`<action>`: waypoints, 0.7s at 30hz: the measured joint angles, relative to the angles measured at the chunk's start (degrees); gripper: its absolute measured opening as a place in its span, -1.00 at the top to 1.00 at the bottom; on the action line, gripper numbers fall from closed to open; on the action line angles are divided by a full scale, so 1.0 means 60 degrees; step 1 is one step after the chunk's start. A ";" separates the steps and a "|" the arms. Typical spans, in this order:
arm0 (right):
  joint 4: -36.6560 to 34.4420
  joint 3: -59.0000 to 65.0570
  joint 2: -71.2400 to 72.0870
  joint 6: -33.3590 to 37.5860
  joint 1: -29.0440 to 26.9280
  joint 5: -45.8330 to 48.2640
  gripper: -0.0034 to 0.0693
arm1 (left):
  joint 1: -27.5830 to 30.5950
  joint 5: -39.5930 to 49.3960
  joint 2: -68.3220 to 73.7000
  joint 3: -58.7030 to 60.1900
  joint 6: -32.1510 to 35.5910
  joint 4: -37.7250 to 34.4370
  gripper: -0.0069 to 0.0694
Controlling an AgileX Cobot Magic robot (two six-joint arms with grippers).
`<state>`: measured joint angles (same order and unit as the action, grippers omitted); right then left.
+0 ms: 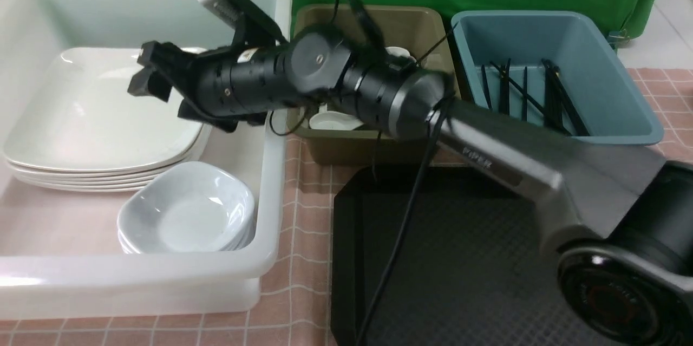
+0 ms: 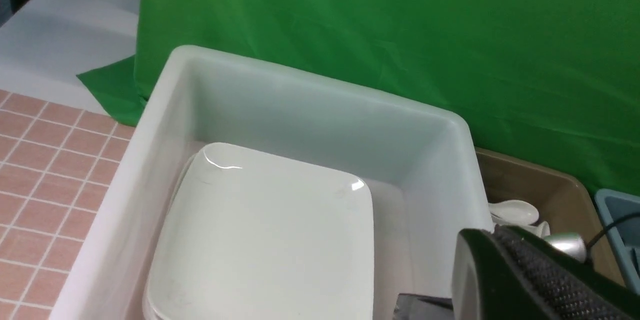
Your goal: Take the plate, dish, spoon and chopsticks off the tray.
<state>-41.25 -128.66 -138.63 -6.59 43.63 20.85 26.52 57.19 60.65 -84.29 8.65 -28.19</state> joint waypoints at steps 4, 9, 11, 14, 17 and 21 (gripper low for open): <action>0.0262 -0.0741 0.1045 0.1203 -0.0861 0.2386 -0.26 | -0.0413 0.0079 0.0293 0.0000 0.0020 0.0000 0.81; 0.0372 -0.1973 0.2713 0.2315 -0.1786 0.6124 0.67 | -0.0891 0.0417 0.0607 0.0000 0.0020 -0.0028 0.81; 0.0661 -0.2327 0.3333 0.2469 -0.2126 0.7198 0.81 | -0.1054 0.0500 0.0671 0.0000 0.0020 -0.0028 0.81; 0.1680 -0.2426 0.4467 0.2414 -0.2537 0.7336 0.82 | -0.1282 0.0539 0.0717 0.0000 0.0064 -0.0058 0.81; 0.2727 -0.2139 0.5458 0.2388 -0.2709 0.7336 0.82 | -0.1448 0.0586 0.0717 0.0000 0.0140 -0.0049 0.81; 0.4396 -0.0494 0.7730 0.2388 -0.2734 0.7345 0.82 | -0.1750 0.0594 0.0717 0.0000 0.0196 -0.0039 0.81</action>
<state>-14.88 -131.62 -92.24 7.74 27.22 64.92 16.02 60.75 64.95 -84.29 9.83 -28.43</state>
